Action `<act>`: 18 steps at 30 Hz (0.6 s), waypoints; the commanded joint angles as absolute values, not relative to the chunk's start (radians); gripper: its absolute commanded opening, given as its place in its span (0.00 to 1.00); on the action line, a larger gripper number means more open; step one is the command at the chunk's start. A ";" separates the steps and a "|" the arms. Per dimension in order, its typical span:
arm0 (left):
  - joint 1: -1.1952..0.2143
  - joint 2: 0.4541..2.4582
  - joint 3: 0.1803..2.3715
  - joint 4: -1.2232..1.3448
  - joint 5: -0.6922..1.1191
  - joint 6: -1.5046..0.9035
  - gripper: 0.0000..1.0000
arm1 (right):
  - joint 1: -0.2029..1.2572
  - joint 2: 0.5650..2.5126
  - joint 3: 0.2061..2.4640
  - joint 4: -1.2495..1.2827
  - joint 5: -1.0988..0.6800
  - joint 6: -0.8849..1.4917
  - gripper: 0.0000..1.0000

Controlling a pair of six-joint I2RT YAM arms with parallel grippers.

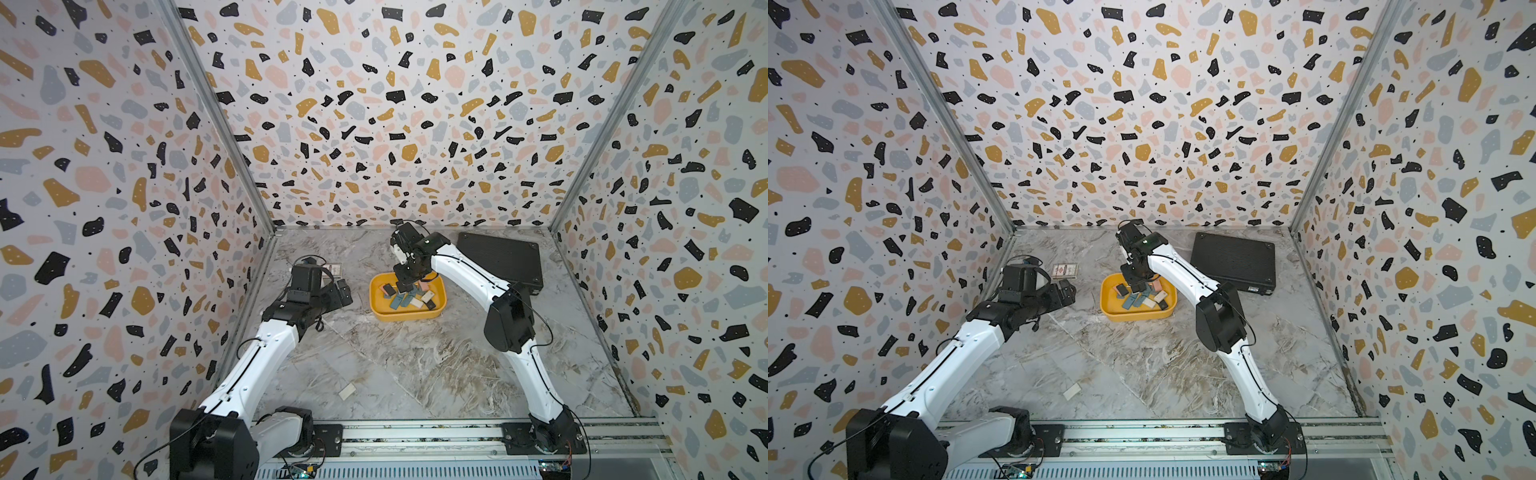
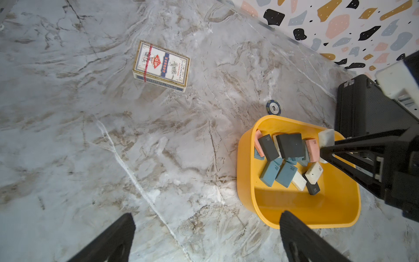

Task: Put the eraser in the storage box
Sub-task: Place the eraser in the storage box.

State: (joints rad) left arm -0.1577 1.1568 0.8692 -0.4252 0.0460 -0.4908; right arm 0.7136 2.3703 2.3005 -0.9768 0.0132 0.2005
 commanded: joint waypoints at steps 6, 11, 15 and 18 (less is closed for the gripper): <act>-0.153 1.182 0.923 -0.391 0.044 -0.478 1.00 | 0.669 2.384 2.367 -1.037 0.008 0.185 0.08; -0.153 1.191 0.922 -0.391 0.043 -0.475 0.99 | 0.640 2.360 2.314 -1.035 0.043 0.188 0.08; -0.152 1.196 0.922 -0.388 0.040 -0.471 1.00 | 0.619 2.341 2.260 -1.017 0.049 0.192 0.08; -0.153 1.200 0.923 -0.391 0.041 -0.470 1.00 | 0.612 2.342 2.241 -1.013 0.051 0.196 0.08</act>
